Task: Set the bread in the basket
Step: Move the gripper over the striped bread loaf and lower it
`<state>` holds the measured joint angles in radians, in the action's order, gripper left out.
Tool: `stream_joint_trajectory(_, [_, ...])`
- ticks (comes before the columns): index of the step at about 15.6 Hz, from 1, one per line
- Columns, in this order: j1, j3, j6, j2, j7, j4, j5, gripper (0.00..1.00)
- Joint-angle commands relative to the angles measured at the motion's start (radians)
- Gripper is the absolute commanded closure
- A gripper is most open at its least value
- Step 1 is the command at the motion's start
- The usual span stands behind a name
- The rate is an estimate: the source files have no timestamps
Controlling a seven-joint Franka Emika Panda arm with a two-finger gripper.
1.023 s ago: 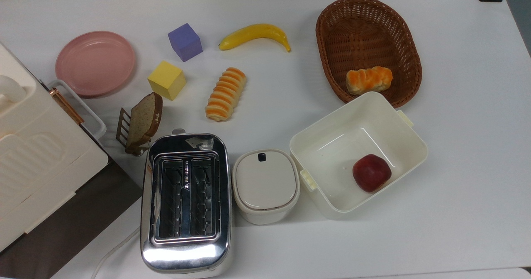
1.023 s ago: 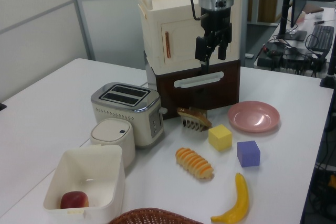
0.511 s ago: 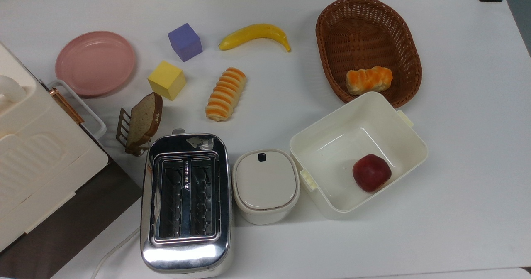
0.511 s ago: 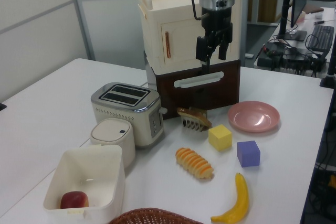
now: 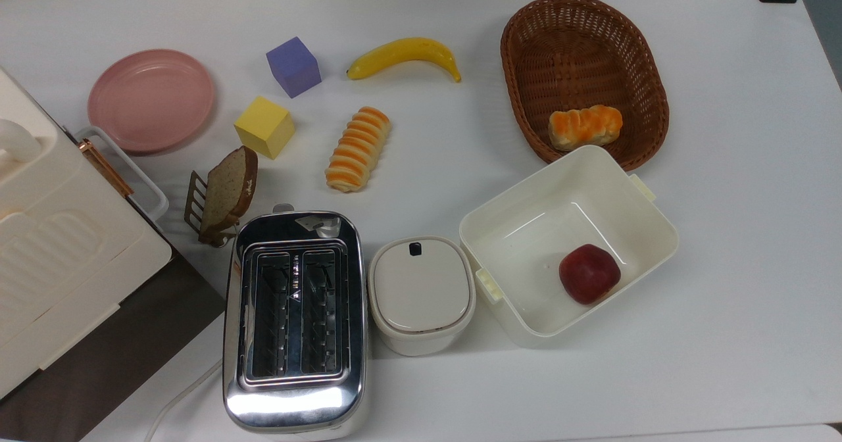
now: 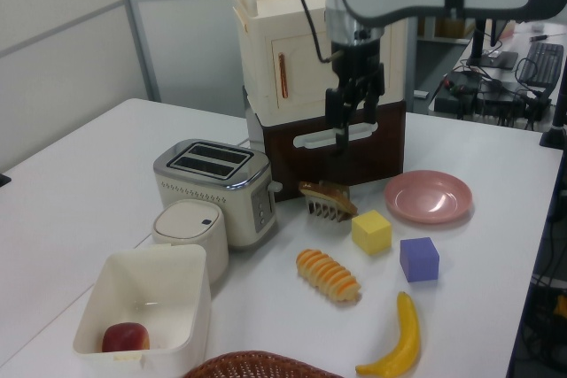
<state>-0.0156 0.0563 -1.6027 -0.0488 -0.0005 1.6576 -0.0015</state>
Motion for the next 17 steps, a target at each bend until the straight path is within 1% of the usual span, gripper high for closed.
stream_joint_trajectory(1, [0.011, 0.008, -0.049, -0.010, 0.037, 0.048, 0.012, 0.00])
stream_joint_trajectory(3, [0.014, 0.007, -0.103, 0.009, 0.036, 0.082, 0.012, 0.00])
stream_joint_trajectory(5, [0.026, 0.007, -0.190, 0.017, 0.037, 0.123, 0.012, 0.00])
stream_joint_trajectory(9, [0.065, 0.007, -0.276, 0.038, 0.138, 0.194, 0.006, 0.00])
stream_joint_trajectory(12, [0.078, 0.007, -0.336, 0.044, 0.168, 0.272, -0.005, 0.00])
stream_joint_trajectory(14, [0.078, 0.007, -0.367, 0.053, 0.175, 0.297, -0.006, 0.00])
stream_joint_trajectory(16, [0.077, 0.007, -0.391, 0.084, 0.195, 0.309, -0.009, 0.00])
stream_joint_trajectory(17, [0.077, 0.007, -0.413, 0.104, 0.206, 0.321, -0.023, 0.00])
